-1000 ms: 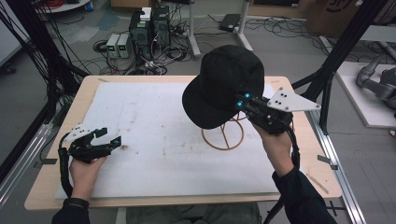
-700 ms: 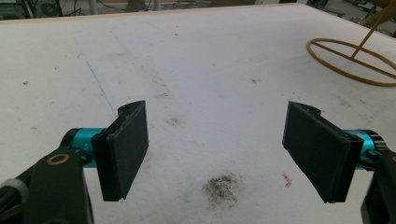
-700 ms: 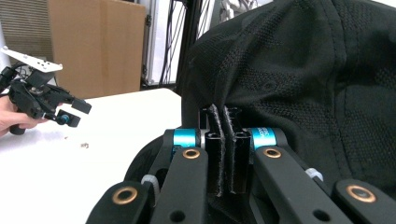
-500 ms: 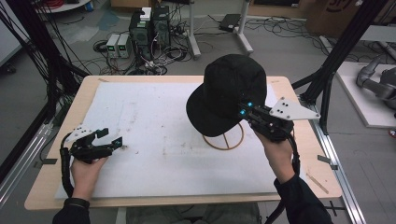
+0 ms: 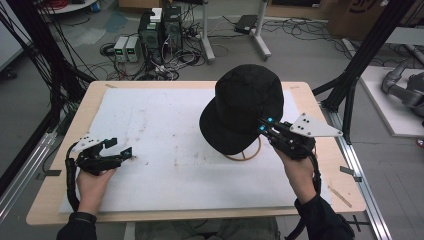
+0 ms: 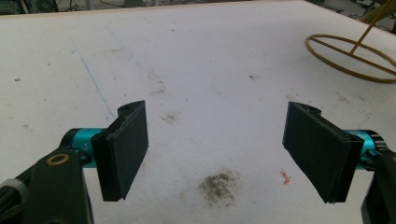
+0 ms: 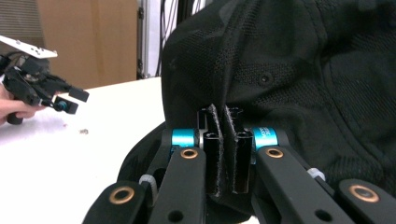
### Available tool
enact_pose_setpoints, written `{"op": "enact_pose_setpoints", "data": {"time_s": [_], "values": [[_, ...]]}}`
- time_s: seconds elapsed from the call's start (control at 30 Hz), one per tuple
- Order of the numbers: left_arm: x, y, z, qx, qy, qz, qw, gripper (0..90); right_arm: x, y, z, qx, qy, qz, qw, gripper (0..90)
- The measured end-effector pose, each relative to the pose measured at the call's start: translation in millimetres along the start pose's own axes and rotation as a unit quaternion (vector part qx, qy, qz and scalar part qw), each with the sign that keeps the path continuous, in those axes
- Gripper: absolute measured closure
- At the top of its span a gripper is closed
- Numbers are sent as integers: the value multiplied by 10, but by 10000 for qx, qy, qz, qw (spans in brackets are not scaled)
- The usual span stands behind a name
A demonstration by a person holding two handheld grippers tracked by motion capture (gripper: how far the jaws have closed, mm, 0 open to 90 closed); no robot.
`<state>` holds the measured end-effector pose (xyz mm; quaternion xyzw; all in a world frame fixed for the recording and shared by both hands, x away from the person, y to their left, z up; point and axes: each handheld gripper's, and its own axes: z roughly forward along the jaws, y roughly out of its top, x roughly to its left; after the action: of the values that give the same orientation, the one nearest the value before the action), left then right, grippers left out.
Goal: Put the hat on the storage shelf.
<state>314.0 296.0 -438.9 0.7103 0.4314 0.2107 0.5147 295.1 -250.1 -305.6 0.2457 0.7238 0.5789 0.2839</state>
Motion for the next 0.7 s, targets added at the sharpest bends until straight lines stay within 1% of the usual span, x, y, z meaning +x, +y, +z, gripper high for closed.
{"op": "enact_pose_setpoints", "data": {"time_s": [0.03,0.07,0.17,0.2,0.23,0.27,0.3,0.33,0.37,0.4,0.43,0.5,0.57,0.63,0.67,0.7], "values": [[0,-1,1,12,-2,8,10000,225,7,-18,-9,48,-46,44,10000,873],[-1,-1,3,11,0,4,10000,225,-8,-34,-8,47,-85,-32,9999,870],[-1,-2,6,13,-4,7,10000,225,-15,-93,-17,143,-129,93,9998,864],[-2,-2,7,11,-3,6,10000,225,-23,-109,-12,136,-147,68,9998,867],[-3,-1,7,13,-6,6,10000,225,-19,-127,-14,146,-139,133,9997,869],[-5,-2,8,14,-11,5,10000,225,-27,-141,-10,139,-142,104,9997,868],[-6,-2,8,16,-11,2,10000,225,-18,-150,-11,171,-141,139,9997,860],[-6,-1,8,21,-11,4,10000,225,-17,-159,-11,145,-162,102,9997,851],[-6,-2,8,13,-12,1,10000,225,-14,-163,-19,153,-168,140,9996,841],[-6,-1,7,16,-12,1,10000,225,-23,-166,-28,137,-195,106,9997,838],[-7,-2,8,10,-12,2,10000,225,-17,-168,-49,123,-209,150,9996,815],[-8,-2,9,14,-14,0,10000,225,-38,-159,-96,5,-245,145,9996,731],[-9,-1,9,26,-15,12,10000,225,-59,-142,-154,-123,-309,59,9994,662],[-12,2,12,19,-19,33,10000,225,-95,-124,-213,-195,-353,93,9991,610],[-18,2,11,10,-6,23,10000,225,-123,-119,-236,-231,-408,89,9989,560],[-21,3,12,-1,-11,22,10000,225,-149,-118,-260,-263,-470,137,9985,523]]}}
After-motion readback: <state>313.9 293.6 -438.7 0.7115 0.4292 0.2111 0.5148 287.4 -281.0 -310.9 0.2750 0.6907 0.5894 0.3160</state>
